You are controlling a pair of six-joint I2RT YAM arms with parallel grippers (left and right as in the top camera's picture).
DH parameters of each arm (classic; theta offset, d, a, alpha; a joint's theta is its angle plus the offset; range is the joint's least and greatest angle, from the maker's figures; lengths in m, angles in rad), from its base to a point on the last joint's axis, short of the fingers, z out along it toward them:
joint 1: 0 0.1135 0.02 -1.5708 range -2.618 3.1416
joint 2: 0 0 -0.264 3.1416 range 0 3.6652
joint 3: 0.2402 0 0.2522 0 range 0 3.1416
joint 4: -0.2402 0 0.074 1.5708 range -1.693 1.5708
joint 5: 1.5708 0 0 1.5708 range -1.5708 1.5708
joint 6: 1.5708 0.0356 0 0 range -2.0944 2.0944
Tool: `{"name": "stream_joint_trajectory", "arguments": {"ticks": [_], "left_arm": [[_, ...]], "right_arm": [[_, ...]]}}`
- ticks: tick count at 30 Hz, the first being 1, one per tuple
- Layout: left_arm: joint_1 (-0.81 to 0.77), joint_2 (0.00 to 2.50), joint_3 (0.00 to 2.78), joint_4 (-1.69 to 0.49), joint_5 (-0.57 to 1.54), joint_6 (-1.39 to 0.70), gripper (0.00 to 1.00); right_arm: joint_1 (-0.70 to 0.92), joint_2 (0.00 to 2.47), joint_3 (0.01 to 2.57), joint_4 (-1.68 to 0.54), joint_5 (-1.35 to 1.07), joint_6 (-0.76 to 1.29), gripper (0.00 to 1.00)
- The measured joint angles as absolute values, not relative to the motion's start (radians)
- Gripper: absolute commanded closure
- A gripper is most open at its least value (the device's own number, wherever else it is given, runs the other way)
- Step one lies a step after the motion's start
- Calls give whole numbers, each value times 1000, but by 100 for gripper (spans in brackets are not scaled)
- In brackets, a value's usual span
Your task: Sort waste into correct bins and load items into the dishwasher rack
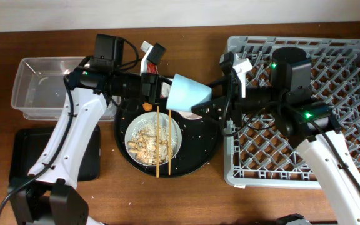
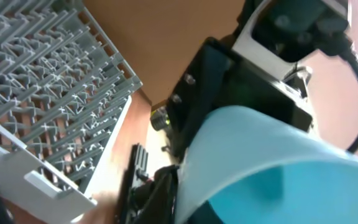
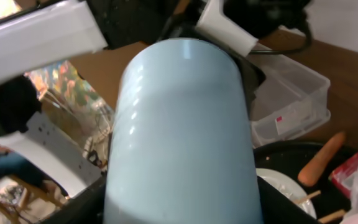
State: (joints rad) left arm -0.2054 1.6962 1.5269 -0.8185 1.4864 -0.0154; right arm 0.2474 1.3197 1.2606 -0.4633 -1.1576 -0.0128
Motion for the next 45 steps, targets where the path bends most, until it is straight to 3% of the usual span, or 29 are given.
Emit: {"name": "stream_joint_trajectory", "arguments": {"ticks": [4, 7, 11, 16, 21, 23, 24, 26, 29, 32, 37, 42, 45], "left_arm": [[-206, 1696, 1527, -804, 1392, -20, 1], [-181, 1696, 1527, -804, 1283, -20, 1], [-107, 1697, 1527, -805, 1205, -19, 1], [-78, 1697, 1527, -803, 1181, -19, 1], [-78, 1697, 1527, -815, 1162, -19, 1], [-78, 1697, 1527, -843, 1156, -19, 1], [-78, 1697, 1527, -848, 1154, -19, 1], [-78, 1697, 1527, -850, 1151, -19, 1], [-78, 1697, 1527, -849, 1147, -19, 1], [-78, 1697, 1527, -850, 1101, -19, 1], [-22, 1671, 1548, -953, 826, -66, 1], [84, 1466, 1629, -1107, 323, -168, 1], [159, 1356, 1640, -1166, 158, -181, 1]], "right_arm": [[231, 1280, 1260, -484, -1185, -9, 47], [96, 1173, 1260, -639, -1084, -5, 47], [-223, 1036, 1272, -985, -750, 59, 47], [-525, 1111, 1272, -1286, -276, 189, 47], [-603, 1304, 1272, -1327, -91, 226, 46], [-603, 1425, 1271, -1311, -70, 252, 17], [-603, 1452, 1271, -1293, -79, 250, 12], [-603, 1495, 1272, -1282, -125, 247, 11], [-601, 1493, 1285, -1314, -179, 238, 22], [-533, 1422, 1353, -1311, -329, 173, 24], [-44, 1264, 1399, -1127, -458, 162, 29], [359, 1468, 1402, -933, -173, 346, 39], [395, 1650, 1402, -841, -59, 424, 43]]}}
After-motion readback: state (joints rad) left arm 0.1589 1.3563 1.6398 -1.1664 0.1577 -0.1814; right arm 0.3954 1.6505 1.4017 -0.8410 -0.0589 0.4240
